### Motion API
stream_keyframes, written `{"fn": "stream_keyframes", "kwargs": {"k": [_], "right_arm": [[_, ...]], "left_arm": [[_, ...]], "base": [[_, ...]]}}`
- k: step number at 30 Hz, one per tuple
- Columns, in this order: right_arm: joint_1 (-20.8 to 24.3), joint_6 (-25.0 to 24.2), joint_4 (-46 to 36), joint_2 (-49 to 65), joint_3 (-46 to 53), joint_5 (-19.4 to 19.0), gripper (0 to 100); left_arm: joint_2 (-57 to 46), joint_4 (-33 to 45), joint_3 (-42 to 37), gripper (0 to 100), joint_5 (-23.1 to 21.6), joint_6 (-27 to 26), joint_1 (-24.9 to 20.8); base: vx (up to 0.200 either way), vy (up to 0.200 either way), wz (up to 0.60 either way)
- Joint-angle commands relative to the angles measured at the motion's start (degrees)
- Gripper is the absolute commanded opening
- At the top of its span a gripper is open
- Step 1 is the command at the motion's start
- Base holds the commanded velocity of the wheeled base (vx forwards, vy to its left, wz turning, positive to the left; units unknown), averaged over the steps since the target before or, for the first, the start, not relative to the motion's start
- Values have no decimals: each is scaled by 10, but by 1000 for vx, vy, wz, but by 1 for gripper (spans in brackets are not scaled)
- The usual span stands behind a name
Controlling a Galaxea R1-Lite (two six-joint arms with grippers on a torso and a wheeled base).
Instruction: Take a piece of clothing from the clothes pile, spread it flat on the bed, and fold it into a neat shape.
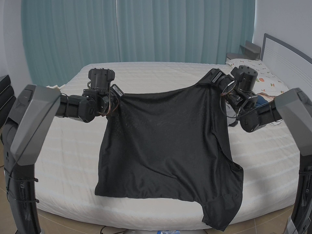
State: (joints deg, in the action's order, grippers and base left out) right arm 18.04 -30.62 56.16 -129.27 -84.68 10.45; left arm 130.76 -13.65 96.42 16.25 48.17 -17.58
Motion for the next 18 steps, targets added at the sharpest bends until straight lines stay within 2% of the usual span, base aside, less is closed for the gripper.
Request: {"fn": "stream_keyframes", "kwargs": {"k": [1, 5, 11, 12, 14, 15, 18], "right_arm": [[-1, 1, 21, -92, -6, 2, 0], [-9, 1, 31, -159, -45, 19, 0], [-14, 2, 29, -223, -92, 29, 0], [-14, 2, 29, -223, -92, 29, 0], [-15, 4, 25, -247, -104, 27, 0], [-17, 5, 20, -270, -112, 28, 100], [-20, 16, 17, -295, -114, 29, 100]], "left_arm": [[93, -1, 36, 0, 3, 1, -4], [143, 3, 74, 0, 4, 31, -4], [201, 6, 117, 0, 4, 36, -8], [201, 6, 117, 100, 4, 36, -8], [218, 6, 125, 100, 4, 36, -10], [233, 6, 138, 100, 6, 36, -12], [260, 6, 163, 100, 25, 35, -12]], "base": [[0, 0, 0], [0, 0, 0], [0, 0, 0], [0, 0, 0], [0, 0, 0], [0, 0, 0], [0, 0, 0]]}}
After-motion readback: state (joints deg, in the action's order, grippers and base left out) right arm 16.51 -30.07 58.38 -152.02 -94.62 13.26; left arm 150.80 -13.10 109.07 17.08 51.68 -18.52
